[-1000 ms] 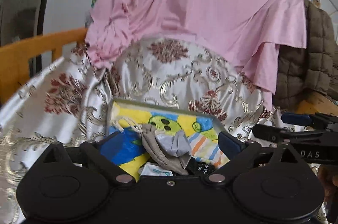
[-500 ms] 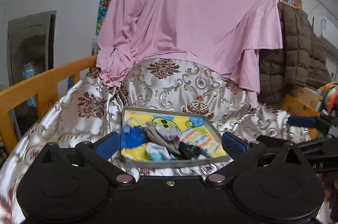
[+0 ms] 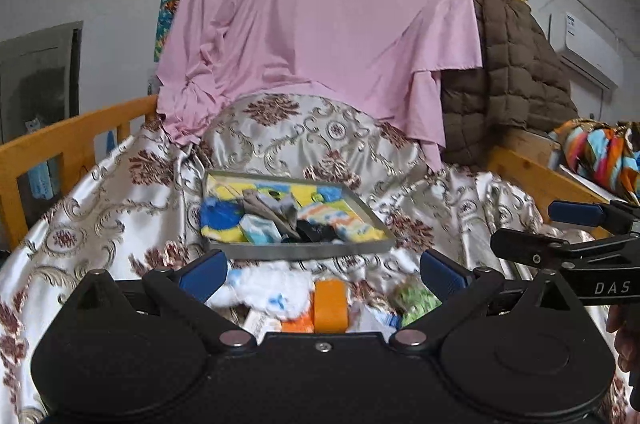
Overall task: Organize soft objects
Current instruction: 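Move both tools back over the pile beside the jar of green pieces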
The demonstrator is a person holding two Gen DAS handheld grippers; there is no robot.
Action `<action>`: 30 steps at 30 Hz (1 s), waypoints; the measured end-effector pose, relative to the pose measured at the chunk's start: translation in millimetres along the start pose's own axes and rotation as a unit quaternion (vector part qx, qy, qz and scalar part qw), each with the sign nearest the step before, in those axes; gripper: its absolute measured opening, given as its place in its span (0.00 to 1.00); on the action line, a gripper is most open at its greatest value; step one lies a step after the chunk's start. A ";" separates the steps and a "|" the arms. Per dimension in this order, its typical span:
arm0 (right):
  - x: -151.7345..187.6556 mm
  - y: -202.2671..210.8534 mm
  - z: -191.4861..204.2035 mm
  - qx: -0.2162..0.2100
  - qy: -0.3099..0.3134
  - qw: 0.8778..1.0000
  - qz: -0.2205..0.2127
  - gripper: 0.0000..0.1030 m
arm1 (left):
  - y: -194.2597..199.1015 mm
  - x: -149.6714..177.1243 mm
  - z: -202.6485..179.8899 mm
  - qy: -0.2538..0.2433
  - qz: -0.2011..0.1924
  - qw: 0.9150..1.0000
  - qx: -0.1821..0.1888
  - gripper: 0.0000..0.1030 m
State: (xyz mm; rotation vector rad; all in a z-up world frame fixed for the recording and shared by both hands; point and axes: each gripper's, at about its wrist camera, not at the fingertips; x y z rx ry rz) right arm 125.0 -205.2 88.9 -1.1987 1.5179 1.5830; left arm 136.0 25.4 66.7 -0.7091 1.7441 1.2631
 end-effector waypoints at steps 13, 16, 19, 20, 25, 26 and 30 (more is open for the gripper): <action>60.0 8.4 13.7 0.029 0.000 0.999 0.014 1.00 | -13.2 36.6 26.4 0.003 0.062 0.998 0.015 0.99; 74.2 2.5 15.8 0.028 0.007 0.999 0.032 1.00 | -18.2 45.9 30.1 -0.002 0.080 0.997 0.018 0.99; 88.8 -4.5 16.4 0.025 0.004 0.998 0.049 1.00 | -22.9 54.2 31.4 -0.007 0.098 0.995 0.023 0.99; 92.7 -6.6 16.0 0.024 0.002 0.998 0.055 1.00 | -25.0 56.9 31.1 -0.008 0.105 0.994 0.025 0.99; 107.3 -17.3 17.1 0.013 0.007 0.995 0.098 1.00 | -39.1 65.0 30.8 -0.022 0.153 0.987 0.038 0.99; 109.0 -19.6 17.0 0.009 0.007 0.994 0.107 1.00 | -40.9 66.0 30.5 -0.024 0.159 0.986 0.037 0.99; 114.4 -27.5 17.7 0.000 0.007 0.991 0.134 1.00 | -46.2 68.1 31.8 -0.025 0.170 0.985 0.033 0.99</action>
Point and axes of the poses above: each gripper's, at about its wrist camera, not at the fingertips, and y roughly against the way its jaws point, z to its left, x to its underside, and after that the axes turned 8 degrees about z, right-handed
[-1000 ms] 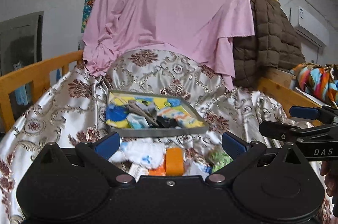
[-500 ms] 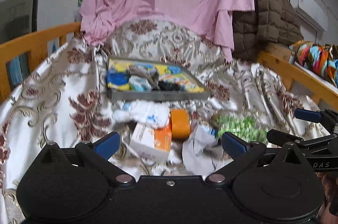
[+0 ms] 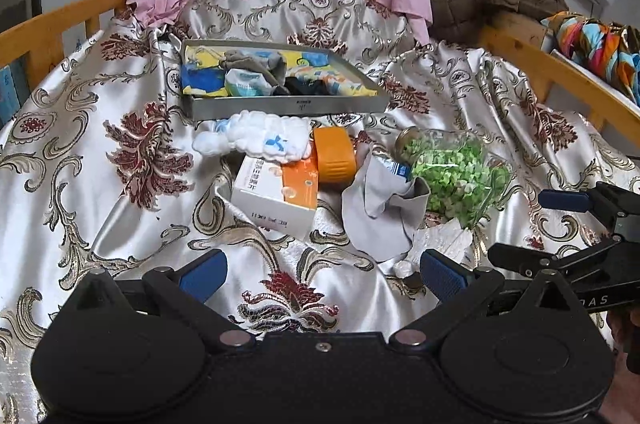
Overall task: Organize soft objects
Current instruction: 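Move both tools back over the pile beside the jar of green pieces, then lower the left gripper onto the grey cloth and close it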
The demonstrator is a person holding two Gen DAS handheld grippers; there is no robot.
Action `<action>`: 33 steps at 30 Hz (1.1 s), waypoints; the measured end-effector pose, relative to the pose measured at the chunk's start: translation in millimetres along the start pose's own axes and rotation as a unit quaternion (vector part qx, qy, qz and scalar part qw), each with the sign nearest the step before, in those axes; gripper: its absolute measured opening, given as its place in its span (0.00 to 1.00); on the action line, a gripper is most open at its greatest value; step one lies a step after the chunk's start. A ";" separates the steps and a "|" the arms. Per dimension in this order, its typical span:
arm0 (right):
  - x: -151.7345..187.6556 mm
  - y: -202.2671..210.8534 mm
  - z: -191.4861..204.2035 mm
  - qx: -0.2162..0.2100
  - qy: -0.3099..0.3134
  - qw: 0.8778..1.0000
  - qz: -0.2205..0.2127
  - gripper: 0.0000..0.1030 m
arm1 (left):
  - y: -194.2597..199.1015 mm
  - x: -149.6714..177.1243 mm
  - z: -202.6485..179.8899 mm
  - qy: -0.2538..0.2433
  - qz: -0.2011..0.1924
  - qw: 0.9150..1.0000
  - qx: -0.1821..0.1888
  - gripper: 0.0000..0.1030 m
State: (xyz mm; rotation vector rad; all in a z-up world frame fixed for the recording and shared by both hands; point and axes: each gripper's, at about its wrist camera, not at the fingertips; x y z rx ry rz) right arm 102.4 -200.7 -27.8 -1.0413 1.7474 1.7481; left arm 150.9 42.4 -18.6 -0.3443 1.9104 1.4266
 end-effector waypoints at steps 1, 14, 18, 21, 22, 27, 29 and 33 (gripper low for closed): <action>0.5 -1.6 -0.3 -0.001 0.001 1.000 0.005 1.00 | -1.0 -0.5 0.0 0.000 0.002 1.000 -0.001 0.99; -4.7 -24.0 8.1 -0.052 0.049 0.995 0.064 1.00 | -15.7 -28.8 -0.6 -0.014 0.025 1.000 0.008 0.99; -8.5 -35.1 7.6 -0.068 0.060 0.993 0.077 1.00 | -26.7 -44.2 -2.7 -0.022 0.032 0.999 0.012 0.99; -10.6 -40.3 7.8 -0.069 0.084 0.992 0.070 1.00 | -40.9 -58.6 -4.3 -0.017 0.032 0.999 0.022 0.99; -12.0 -41.9 7.8 -0.070 0.090 0.991 0.066 1.00 | -45.7 -62.5 -5.6 -0.018 0.031 0.999 0.026 0.99; -14.1 -47.3 1.0 -0.072 0.083 0.993 0.050 1.00 | -75.2 -80.5 -20.1 -0.044 0.034 0.997 0.055 0.99; -14.0 -50.5 -4.0 -0.076 0.077 0.993 0.051 1.00 | -86.9 -83.2 -27.1 -0.054 0.040 0.995 0.068 0.99; -13.0 -57.2 -11.9 -0.078 0.067 0.993 0.058 1.00 | -110.9 -89.2 -34.7 -0.020 0.054 0.991 0.122 0.99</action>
Point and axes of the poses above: each gripper's, at about its wrist camera, not at the fingertips, and y roughly against the way its jaws point, z to its left, x to its underside, and after that the axes turned 8 degrees about z, right-handed
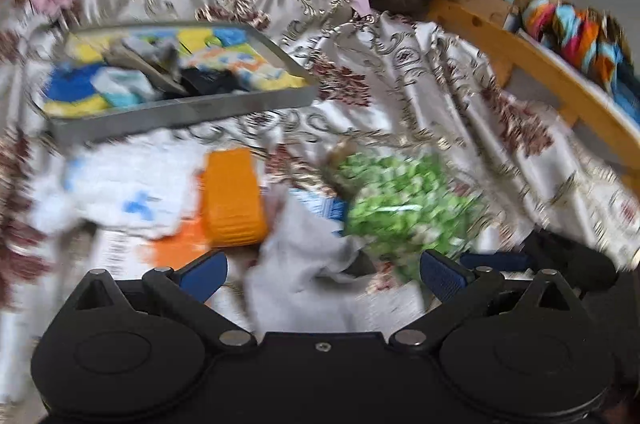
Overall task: Organize soft objects
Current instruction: 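Lower the left gripper onto the grey cloth and close it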
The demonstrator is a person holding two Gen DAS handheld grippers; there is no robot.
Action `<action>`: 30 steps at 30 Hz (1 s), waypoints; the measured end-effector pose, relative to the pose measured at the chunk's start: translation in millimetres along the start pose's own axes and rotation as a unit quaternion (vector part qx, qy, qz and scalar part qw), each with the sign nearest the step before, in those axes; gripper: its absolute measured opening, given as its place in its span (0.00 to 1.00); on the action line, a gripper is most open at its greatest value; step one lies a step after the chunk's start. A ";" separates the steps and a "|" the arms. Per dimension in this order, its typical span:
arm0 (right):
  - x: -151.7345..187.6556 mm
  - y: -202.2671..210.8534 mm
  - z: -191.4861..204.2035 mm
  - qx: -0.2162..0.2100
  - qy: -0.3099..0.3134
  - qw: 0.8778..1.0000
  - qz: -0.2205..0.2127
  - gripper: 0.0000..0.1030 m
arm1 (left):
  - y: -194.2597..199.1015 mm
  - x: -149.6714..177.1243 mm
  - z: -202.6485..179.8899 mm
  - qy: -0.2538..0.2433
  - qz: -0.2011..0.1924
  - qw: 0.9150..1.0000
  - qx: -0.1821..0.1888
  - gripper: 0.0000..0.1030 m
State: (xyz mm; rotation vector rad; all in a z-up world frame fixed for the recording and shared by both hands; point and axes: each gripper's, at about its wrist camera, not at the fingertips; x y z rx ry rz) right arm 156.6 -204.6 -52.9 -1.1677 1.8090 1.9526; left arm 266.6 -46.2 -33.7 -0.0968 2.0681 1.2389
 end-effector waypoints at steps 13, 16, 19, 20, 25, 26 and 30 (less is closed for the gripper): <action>2.8 -15.9 -5.7 -0.043 -0.015 0.999 0.024 1.00 | -52.4 -4.1 2.5 0.081 0.050 0.995 -0.014 0.99; 4.6 -19.9 -5.1 -0.049 -0.014 0.998 0.024 1.00 | -55.1 -3.1 4.2 0.086 0.049 0.995 -0.022 0.99; 5.8 -20.0 -3.3 -0.048 -0.010 0.999 0.015 1.00 | -55.7 -2.2 4.1 0.084 0.050 0.995 -0.029 0.98; 6.1 -19.5 -1.4 -0.047 -0.009 0.999 0.011 0.99 | -56.0 -1.8 3.5 0.084 0.050 0.995 -0.032 0.98; 5.4 -17.5 4.8 -0.038 0.002 0.999 0.003 0.95 | -58.2 0.9 -1.4 0.073 0.052 0.995 -0.037 0.94; 5.0 -16.9 6.0 -0.037 0.004 0.999 0.003 0.94 | -58.8 1.4 -3.1 0.070 0.053 0.995 -0.038 0.93; 4.0 -16.3 8.3 -0.030 0.009 0.999 0.006 0.87 | -61.4 2.2 -6.7 0.063 0.052 0.995 -0.052 0.90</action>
Point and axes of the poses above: each gripper's, at about its wrist camera, not at the fingertips, and y roughly against the way its jaws point, z to its left, x to its underside, and after that the axes turned 8 degrees about z, right-handed
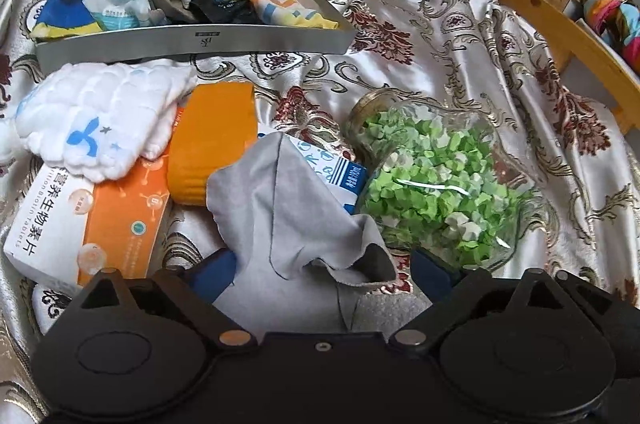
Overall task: Organize soft objects
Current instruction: 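Lower the left gripper onto the grey cloth and close it, then lift the grey cloth with the left gripper and carry it toward the tray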
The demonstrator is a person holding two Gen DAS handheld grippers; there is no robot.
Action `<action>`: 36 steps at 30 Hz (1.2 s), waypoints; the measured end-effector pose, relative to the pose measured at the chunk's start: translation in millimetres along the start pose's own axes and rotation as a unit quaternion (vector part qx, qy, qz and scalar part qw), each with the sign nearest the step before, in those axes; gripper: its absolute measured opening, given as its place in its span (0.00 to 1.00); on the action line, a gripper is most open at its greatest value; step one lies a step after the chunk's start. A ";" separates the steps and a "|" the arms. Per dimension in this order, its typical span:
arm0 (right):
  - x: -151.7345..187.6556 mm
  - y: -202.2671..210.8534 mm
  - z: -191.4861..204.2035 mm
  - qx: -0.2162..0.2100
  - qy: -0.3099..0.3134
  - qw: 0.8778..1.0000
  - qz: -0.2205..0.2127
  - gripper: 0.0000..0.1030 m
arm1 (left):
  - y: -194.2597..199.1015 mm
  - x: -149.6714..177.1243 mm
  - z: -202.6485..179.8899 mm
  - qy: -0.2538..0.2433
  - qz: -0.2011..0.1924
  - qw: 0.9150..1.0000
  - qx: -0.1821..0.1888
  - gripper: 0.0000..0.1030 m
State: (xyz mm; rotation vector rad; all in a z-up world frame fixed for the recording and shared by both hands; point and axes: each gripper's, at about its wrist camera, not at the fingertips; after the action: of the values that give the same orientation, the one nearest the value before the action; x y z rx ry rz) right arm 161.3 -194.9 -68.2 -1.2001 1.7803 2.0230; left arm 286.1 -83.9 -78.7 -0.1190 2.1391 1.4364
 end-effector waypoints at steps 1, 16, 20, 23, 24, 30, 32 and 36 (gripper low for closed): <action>-0.4 -0.7 0.2 -0.001 -0.002 1.000 0.002 0.87 | 0.1 0.3 0.7 0.004 -0.005 1.000 -0.002 0.89; 0.8 -0.6 -1.7 -0.004 -0.016 1.000 0.019 0.79 | -4.1 9.9 -3.1 0.000 0.011 0.999 -0.047 0.48; 1.0 0.8 -0.2 -0.002 -0.012 1.000 0.020 0.76 | -3.2 10.9 0.0 0.003 0.010 0.999 -0.035 0.35; 1.4 -0.4 -0.2 -0.001 -0.012 1.000 0.022 0.76 | -2.8 10.8 2.0 0.003 0.014 1.000 -0.023 0.24; 1.6 -0.7 -0.4 -0.002 -0.013 1.000 0.023 0.76 | -2.7 10.7 3.0 0.007 0.016 1.000 -0.020 0.20; 1.9 1.8 0.8 0.005 -0.010 1.000 0.028 0.74 | 1.8 10.5 0.3 0.000 0.019 1.000 -0.022 0.06; 1.7 3.3 1.6 0.009 -0.007 1.000 0.029 0.68 | 6.1 10.9 -0.8 -0.002 0.017 1.000 -0.021 0.05; 1.6 3.4 2.1 0.010 -0.007 0.999 0.030 0.68 | 16.7 12.2 -4.2 -0.008 0.010 1.000 -0.018 0.03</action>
State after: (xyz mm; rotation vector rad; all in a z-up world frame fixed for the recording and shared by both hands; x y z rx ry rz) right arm 157.2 -194.5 -66.8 -1.1373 1.8479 2.0356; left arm 268.0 -77.8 -69.7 -0.0985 2.1087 1.4827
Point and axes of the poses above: each gripper's, at about its wrist camera, not at the fingertips, and y roughly against the way its jaws point, z to its left, x to its underside, and after that the axes turned 8 degrees about z, right-handed
